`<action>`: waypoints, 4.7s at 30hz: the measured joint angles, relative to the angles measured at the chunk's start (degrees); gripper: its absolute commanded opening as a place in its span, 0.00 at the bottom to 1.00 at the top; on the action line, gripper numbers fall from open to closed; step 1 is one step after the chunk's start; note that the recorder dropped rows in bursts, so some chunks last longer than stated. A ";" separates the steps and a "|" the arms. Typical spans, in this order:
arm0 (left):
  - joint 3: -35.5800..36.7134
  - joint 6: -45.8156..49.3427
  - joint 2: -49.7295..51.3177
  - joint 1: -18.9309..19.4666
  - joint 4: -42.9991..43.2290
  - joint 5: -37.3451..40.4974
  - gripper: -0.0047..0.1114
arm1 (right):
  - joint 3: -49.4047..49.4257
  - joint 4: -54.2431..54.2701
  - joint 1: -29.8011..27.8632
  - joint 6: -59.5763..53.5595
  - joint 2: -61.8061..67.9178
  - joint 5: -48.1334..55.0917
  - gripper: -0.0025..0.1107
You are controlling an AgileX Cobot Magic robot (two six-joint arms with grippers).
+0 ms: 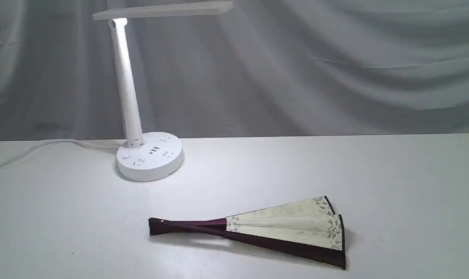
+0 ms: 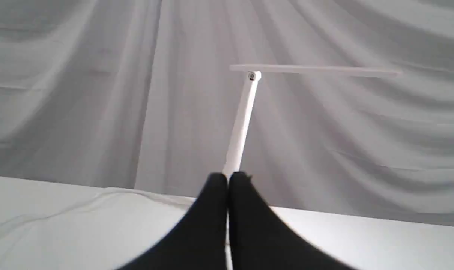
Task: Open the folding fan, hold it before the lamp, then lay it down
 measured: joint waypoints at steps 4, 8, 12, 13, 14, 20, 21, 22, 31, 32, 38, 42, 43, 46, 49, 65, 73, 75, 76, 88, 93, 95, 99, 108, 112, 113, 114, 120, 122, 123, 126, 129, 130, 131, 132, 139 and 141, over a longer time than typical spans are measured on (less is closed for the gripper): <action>-4.80 -2.66 0.52 0.00 -1.56 8.65 0.04 | -4.33 -3.86 0.00 0.00 2.22 5.76 0.02; -8.67 -3.19 5.28 0.00 -3.57 15.74 0.04 | -8.37 -6.81 0.00 0.00 8.38 10.05 0.02; -11.46 -2.64 11.50 0.00 -3.89 19.13 0.04 | -11.76 -7.97 0.00 0.00 16.05 12.21 0.02; -11.99 -2.36 13.56 0.00 -3.97 19.27 0.04 | -12.07 -8.07 0.00 0.00 17.42 12.21 0.02; -12.32 -2.24 15.21 0.00 -4.12 19.27 0.04 | -12.50 -8.19 0.00 0.00 19.00 12.21 0.02; -12.68 -1.89 23.82 0.00 -3.50 17.06 0.04 | -12.51 -7.75 0.00 0.00 27.14 11.19 0.02; -12.68 -1.89 25.63 0.00 -3.40 16.45 0.04 | -12.51 -7.21 0.00 0.00 28.39 10.76 0.02; -12.68 -1.76 26.82 0.00 -3.40 15.71 0.05 | -12.51 -6.61 0.00 0.00 29.57 10.49 0.02; -12.68 4.92 40.60 0.00 -3.27 10.14 0.12 | -12.51 -3.11 0.00 0.00 37.74 9.97 0.02; -12.68 5.18 41.90 0.00 -3.27 9.85 0.14 | -12.51 -3.10 0.00 0.00 38.40 9.97 0.02; -12.68 8.26 51.32 0.00 -3.84 7.59 0.29 | -12.51 -2.71 0.00 -0.83 42.87 9.93 0.17; -12.68 13.59 56.97 0.00 -7.37 6.36 0.30 | -12.51 -2.59 0.00 -1.05 45.40 9.93 0.25; -12.68 15.32 58.26 0.00 -8.45 6.35 0.30 | -12.51 -2.59 0.00 -1.05 45.60 9.93 0.27; -12.68 19.44 61.41 0.00 -11.15 6.22 0.30 | -12.51 -2.49 0.00 -1.05 46.02 9.84 0.28; -12.82 22.27 64.01 0.00 -13.40 6.29 0.30 | -12.51 -2.38 0.00 -1.05 46.02 9.70 0.28; -28.04 26.22 77.88 0.00 -16.81 15.28 0.44 | -12.51 -2.03 0.00 -1.05 46.02 9.70 0.28; -34.21 29.03 86.21 -2.85 -19.14 16.35 0.44 | -12.51 -2.03 0.00 -1.05 46.02 9.70 0.28; -36.11 29.27 88.50 -4.97 -19.14 16.35 0.44 | -12.51 -2.03 0.00 -1.05 46.02 9.70 0.28; -37.10 29.27 89.66 -6.05 -19.03 16.14 0.44 | -12.51 -2.03 0.00 -1.05 46.02 9.70 0.28; -48.09 24.52 104.74 -12.21 -18.23 9.28 0.42 | -12.51 -2.03 0.00 -1.05 46.02 9.70 0.28; -52.95 24.35 111.75 -12.32 -18.75 9.17 0.43 | -12.51 -1.95 0.00 -1.05 46.02 9.70 0.28; -54.47 24.35 114.09 -12.32 -19.57 9.17 0.44 | -12.51 -1.95 0.00 -1.05 46.02 9.70 0.28; -56.70 26.29 118.35 -12.32 -23.20 8.94 0.45 | -12.51 -1.95 0.00 -1.05 46.02 9.70 0.28; -58.01 30.81 121.63 -12.32 -30.60 6.58 0.45 | -12.51 9.53 0.00 -7.92 49.79 9.70 0.23; -58.01 30.93 121.72 -12.32 -30.76 4.98 0.45 | -12.92 16.85 0.00 -13.15 56.06 10.31 0.20; -58.01 30.93 121.72 -12.32 -30.76 4.54 0.45 | -13.62 18.66 0.00 -14.81 57.81 11.08 0.18; -58.01 30.93 121.72 -12.32 -30.80 4.22 0.45 | -14.66 19.96 0.00 -16.15 59.20 11.91 0.17; -58.01 30.93 121.72 -12.32 -31.89 2.73 0.45 | -24.22 24.36 0.00 -20.18 69.88 14.75 0.05; -58.01 30.93 121.72 -12.32 -32.30 2.65 0.45 | -28.01 24.52 0.78 -20.30 74.04 15.41 0.02; -58.01 30.93 121.72 -12.32 -32.35 2.65 0.44 | -29.09 24.57 1.29 -20.30 75.76 15.65 0.02; -58.01 30.93 121.72 -12.32 -32.57 2.61 0.40 | -33.83 24.81 4.34 -20.40 82.12 16.50 0.02; -58.01 30.93 121.72 -12.32 -32.57 2.51 0.32 | -37.80 24.92 7.66 -19.92 88.24 16.50 0.02; -58.01 30.93 121.72 -12.32 -32.57 2.51 0.30 | -39.08 24.92 8.35 -19.34 89.78 16.50 0.02; -58.01 30.93 121.72 -12.32 -32.57 2.51 0.28 | -40.10 25.03 9.09 -18.59 91.63 16.50 0.02; -58.01 30.93 121.72 -12.32 -32.57 2.51 0.26 | -41.65 25.15 9.58 -17.70 93.38 16.61 0.02; -58.01 30.93 121.72 -12.32 -32.57 2.51 0.25 | -48.44 26.13 12.26 -16.35 102.43 17.07 0.02; -58.01 30.93 121.86 -12.45 -32.57 2.11 0.25 | -49.81 26.70 12.95 -16.32 104.39 17.10 0.02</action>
